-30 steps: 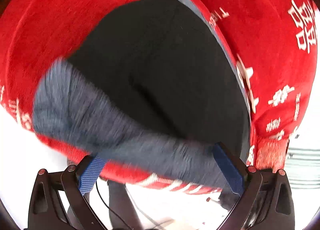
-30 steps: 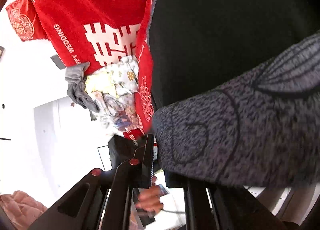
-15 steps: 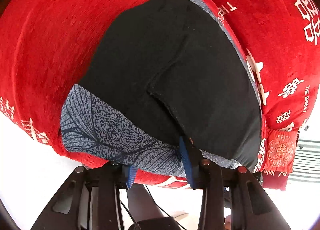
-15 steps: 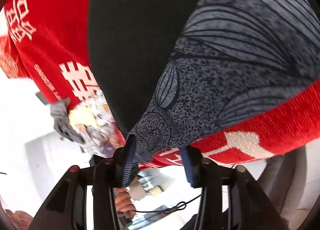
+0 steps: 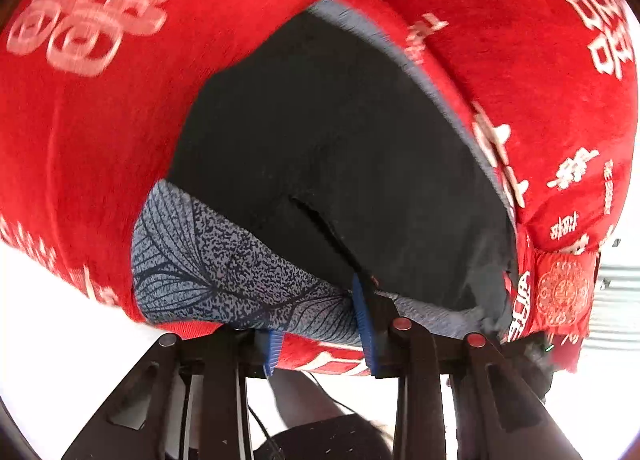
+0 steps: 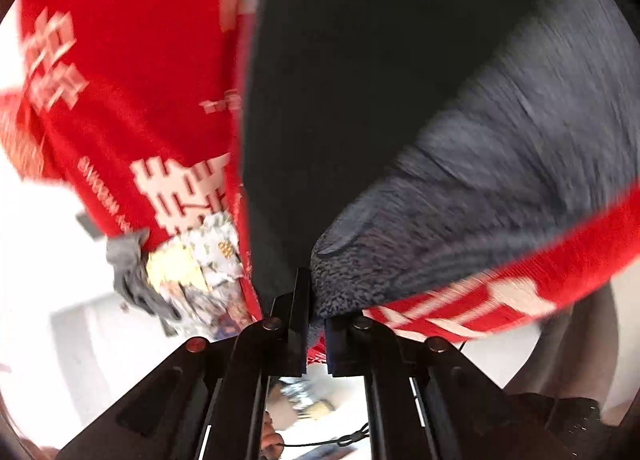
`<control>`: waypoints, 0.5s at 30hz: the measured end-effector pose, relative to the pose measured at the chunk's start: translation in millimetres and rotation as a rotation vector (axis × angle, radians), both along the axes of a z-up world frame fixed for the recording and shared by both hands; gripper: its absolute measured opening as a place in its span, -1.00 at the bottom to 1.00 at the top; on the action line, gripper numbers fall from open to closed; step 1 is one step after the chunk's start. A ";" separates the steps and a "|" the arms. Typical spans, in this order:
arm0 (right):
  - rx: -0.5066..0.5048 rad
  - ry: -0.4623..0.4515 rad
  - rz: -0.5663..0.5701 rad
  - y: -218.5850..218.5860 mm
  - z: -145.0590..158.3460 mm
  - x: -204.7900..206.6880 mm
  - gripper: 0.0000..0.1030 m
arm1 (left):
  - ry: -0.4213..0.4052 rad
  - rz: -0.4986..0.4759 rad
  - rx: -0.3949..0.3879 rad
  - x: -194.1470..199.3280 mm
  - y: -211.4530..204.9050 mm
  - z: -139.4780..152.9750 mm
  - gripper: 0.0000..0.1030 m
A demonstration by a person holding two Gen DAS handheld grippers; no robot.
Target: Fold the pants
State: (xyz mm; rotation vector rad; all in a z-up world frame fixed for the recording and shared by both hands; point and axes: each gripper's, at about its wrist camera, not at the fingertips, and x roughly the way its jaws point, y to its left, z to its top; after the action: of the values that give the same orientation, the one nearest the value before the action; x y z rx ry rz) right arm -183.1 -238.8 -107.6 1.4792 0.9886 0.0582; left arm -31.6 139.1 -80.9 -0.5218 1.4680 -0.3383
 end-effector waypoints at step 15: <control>-0.235 -0.047 0.381 -84.6 53.5 223.5 -0.80 | -0.281 0.107 0.227 178.6 -67.0 25.8 0.65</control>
State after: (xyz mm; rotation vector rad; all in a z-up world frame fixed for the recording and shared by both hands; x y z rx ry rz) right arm 40.4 -323.4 -54.1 1.0586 1.1852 0.2422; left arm 147.0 72.2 -55.1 -0.3527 1.1825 -0.1502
